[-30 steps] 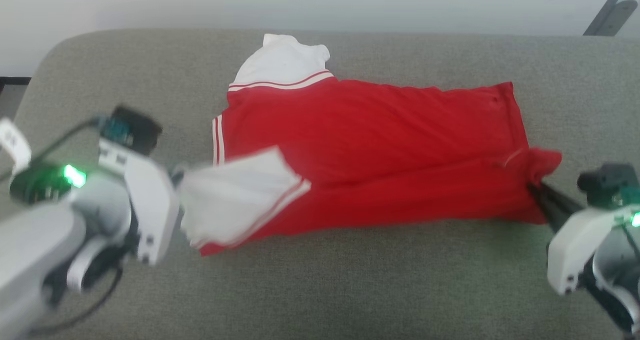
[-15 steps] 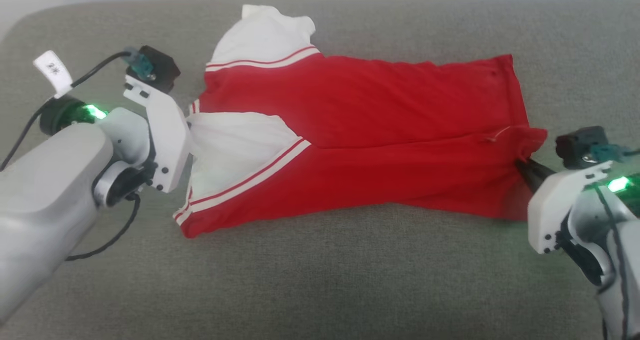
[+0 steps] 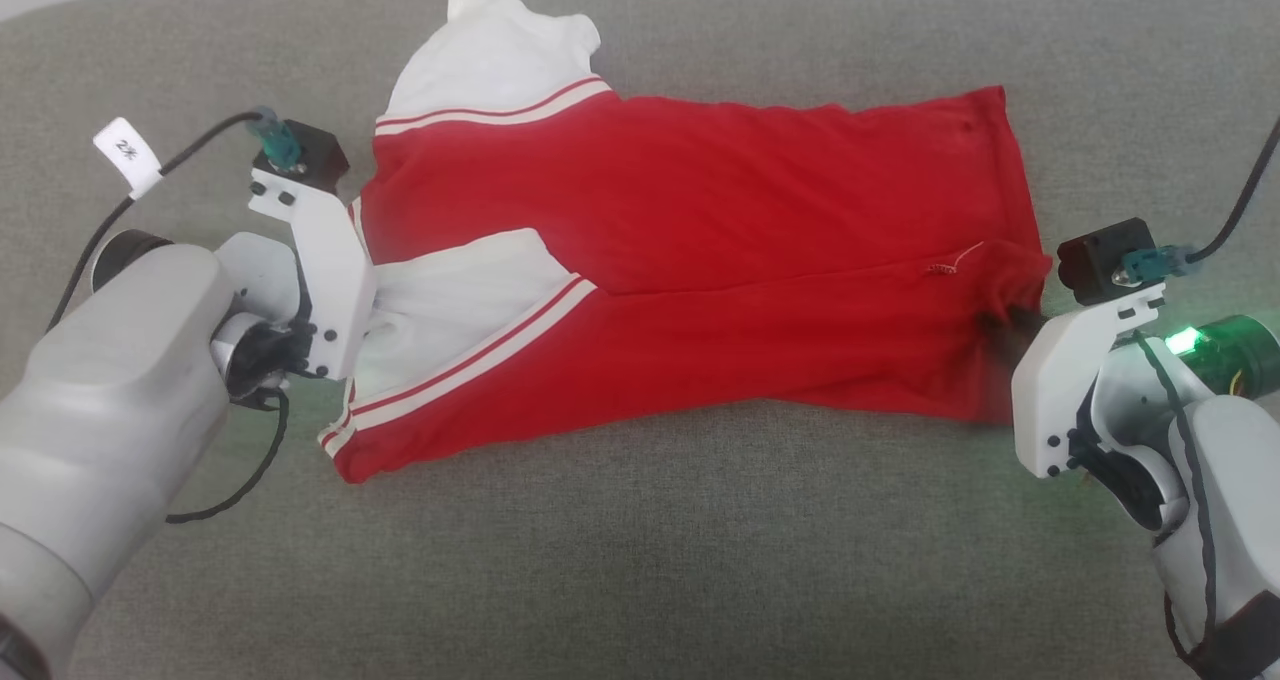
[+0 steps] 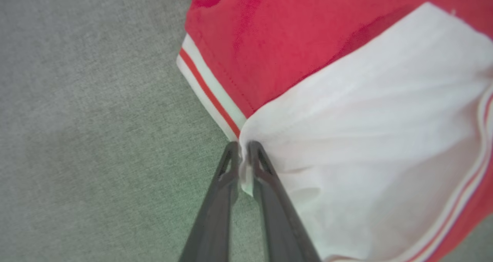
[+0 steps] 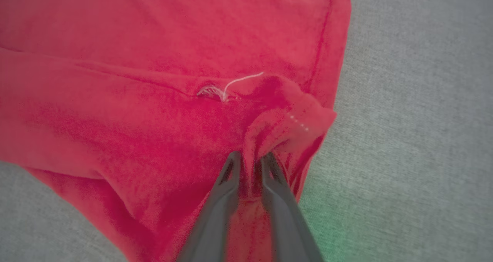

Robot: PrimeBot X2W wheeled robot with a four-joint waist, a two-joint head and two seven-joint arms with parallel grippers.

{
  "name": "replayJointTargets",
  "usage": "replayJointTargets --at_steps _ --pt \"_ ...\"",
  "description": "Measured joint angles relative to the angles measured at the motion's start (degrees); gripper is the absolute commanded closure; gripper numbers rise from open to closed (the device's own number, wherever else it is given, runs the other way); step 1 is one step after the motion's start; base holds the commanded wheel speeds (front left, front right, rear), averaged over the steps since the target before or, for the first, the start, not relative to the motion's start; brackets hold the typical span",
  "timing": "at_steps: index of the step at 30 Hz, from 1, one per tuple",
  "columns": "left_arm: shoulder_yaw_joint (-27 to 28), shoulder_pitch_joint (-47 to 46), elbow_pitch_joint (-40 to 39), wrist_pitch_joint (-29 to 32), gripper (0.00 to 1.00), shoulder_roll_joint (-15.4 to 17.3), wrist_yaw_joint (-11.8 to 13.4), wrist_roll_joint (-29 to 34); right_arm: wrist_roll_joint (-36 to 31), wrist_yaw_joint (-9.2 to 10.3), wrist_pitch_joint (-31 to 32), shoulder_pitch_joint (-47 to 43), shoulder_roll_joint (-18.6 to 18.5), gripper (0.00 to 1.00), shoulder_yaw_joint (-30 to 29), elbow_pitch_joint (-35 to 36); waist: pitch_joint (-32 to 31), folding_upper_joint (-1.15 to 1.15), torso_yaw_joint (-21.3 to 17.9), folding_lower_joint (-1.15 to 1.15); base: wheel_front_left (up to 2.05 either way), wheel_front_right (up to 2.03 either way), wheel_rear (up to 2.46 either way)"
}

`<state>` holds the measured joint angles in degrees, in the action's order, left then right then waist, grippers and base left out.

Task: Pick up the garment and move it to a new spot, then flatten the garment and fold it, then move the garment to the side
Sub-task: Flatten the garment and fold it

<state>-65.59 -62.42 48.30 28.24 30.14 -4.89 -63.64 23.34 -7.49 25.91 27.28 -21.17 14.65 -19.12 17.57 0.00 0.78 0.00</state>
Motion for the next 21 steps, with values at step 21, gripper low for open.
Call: replayJointTargets --at_steps 21 --pt "-0.78 1.44 -3.37 7.67 0.0 0.73 0.27 -3.55 -4.3 0.0 -7.56 -9.6 4.04 0.0 -12.24 12.15 -9.72 0.0 0.91 0.0 0.0 0.0 0.0"
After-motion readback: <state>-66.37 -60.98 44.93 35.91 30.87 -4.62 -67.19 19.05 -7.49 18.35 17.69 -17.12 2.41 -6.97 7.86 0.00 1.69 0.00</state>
